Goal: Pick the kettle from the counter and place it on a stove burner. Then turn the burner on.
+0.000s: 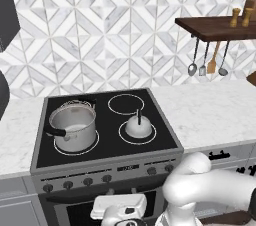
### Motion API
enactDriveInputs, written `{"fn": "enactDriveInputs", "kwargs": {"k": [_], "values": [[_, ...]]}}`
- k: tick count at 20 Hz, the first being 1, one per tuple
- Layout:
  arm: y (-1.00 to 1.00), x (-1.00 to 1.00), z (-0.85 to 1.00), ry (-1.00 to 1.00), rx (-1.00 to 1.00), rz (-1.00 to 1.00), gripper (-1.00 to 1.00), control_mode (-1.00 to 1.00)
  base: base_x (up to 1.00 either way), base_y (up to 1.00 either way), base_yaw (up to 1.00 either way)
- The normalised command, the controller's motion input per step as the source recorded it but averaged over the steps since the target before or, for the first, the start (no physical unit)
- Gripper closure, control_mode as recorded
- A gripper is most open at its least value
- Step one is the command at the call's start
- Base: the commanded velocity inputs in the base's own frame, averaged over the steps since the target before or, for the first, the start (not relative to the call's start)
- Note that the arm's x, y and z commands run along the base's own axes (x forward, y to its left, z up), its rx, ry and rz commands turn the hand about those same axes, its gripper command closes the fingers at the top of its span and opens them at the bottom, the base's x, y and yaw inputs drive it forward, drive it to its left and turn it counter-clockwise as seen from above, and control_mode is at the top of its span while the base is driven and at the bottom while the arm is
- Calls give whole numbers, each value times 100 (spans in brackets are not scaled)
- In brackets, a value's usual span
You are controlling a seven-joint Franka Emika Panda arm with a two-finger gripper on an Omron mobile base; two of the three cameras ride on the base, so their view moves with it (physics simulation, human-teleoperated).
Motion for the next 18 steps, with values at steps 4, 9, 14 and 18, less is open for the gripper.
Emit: {"fn": "enactDriveInputs", "kwargs": {"k": [4,9,14,18], "values": [[0,25,0,0,12,13,-100,-100,0,0,0],[0,16,-6,-1,2,1,-100,-100,0,0,0],[1,22,-26,0,2,0,-100,-100,0,0,0],[15,16,-38,0,4,2,-100,-100,0,0,0]]}}
